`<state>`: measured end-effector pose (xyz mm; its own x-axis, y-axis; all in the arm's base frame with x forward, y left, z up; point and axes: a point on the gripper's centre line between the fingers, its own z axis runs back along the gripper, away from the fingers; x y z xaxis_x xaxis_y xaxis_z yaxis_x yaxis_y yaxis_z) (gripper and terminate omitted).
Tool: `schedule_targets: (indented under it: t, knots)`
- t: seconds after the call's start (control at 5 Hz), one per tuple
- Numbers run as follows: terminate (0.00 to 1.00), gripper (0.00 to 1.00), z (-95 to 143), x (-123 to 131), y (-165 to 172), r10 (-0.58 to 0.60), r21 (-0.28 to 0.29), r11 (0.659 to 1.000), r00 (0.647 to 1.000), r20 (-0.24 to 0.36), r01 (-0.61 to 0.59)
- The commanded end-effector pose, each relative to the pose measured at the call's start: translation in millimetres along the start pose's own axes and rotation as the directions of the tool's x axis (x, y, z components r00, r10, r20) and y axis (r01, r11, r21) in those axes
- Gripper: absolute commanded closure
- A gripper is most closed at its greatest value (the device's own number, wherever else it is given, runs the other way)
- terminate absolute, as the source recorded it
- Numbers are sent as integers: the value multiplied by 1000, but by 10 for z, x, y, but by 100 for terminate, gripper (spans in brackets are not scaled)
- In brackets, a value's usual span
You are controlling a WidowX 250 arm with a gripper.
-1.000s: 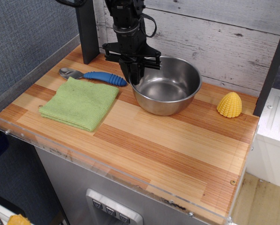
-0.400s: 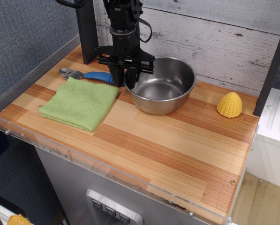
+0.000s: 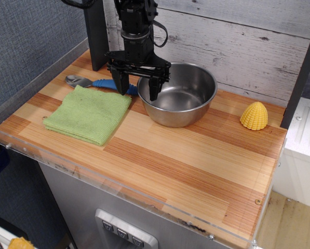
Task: Move the pot to the left adjacent to towel and spoon
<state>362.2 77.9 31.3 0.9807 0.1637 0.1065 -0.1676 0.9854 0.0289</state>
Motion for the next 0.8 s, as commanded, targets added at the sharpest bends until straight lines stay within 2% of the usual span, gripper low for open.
schedule_targets:
  t: [0.0,0.2,0.4,0.6]
  knots:
    - [0,0,594,41,21,-3,-39,999,991,132,8]
    - [0,0,806,4,42,-11,-44,999,986,167,19]
    - [0,0,1085,-143,118,-7,-29,999,977,212,13]
    - [0,0,1085,-143,118,-7,-29,999,977,212,13]
